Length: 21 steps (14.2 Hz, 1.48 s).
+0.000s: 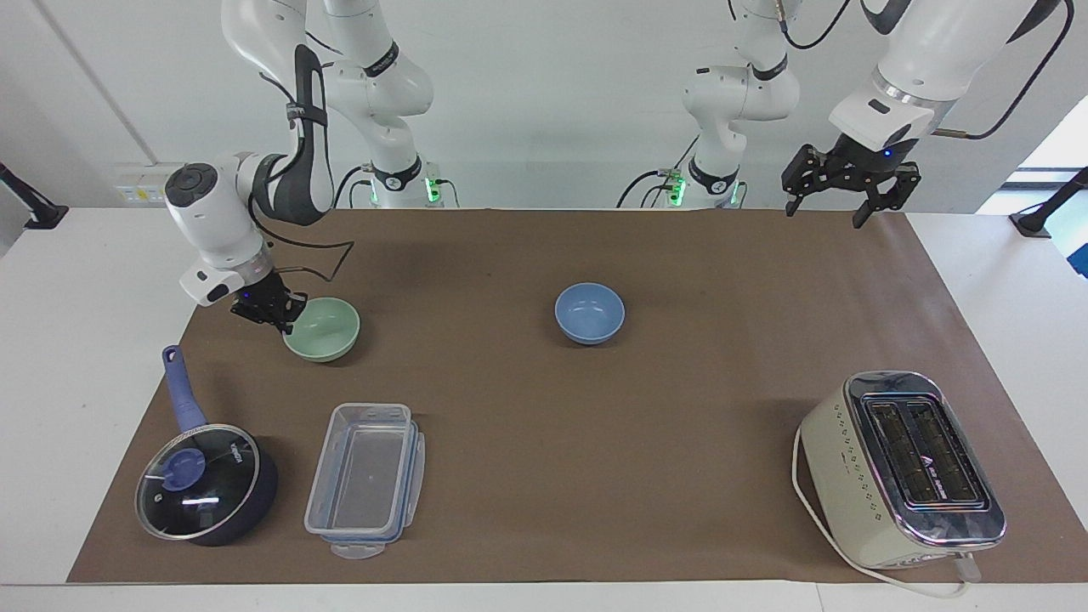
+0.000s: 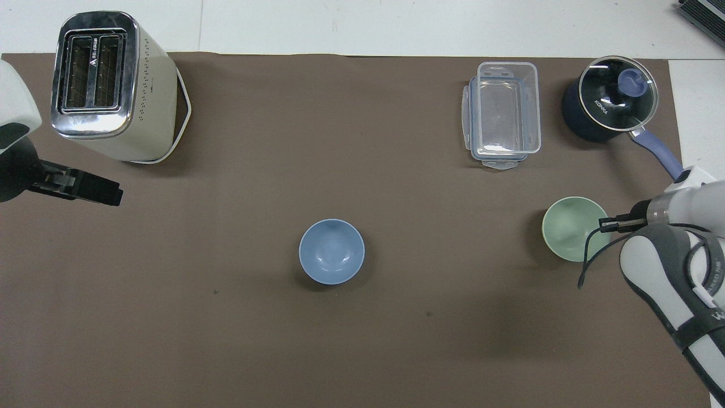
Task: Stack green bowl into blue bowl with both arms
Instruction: 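Grasp the green bowl rim with the right gripper, then lift the green bowl with the right gripper over the blue bowl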
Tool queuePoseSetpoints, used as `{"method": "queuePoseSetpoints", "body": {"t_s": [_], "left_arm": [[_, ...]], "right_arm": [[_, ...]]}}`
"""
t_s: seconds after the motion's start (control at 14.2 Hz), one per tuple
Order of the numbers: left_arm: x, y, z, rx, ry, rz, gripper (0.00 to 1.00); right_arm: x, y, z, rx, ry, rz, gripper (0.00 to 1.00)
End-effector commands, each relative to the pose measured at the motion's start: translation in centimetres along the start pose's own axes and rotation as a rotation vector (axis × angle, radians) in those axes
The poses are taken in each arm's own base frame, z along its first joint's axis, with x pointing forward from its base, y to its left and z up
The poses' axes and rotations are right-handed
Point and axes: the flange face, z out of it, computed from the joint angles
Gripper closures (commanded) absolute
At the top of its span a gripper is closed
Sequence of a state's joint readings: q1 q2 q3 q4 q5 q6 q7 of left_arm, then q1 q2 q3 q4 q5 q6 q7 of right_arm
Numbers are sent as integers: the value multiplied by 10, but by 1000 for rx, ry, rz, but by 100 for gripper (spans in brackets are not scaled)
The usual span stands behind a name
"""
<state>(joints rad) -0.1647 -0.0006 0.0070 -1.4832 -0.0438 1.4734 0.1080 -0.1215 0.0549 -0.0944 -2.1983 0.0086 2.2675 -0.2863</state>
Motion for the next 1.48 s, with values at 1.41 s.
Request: {"method": "queuePoseSetpoints", "body": {"t_s": [1.41], "left_arm": [[-9,-2,-1,17,-8,6,0]], "right_arm": [[24,-348,-120,158,-6,161,100]]}}
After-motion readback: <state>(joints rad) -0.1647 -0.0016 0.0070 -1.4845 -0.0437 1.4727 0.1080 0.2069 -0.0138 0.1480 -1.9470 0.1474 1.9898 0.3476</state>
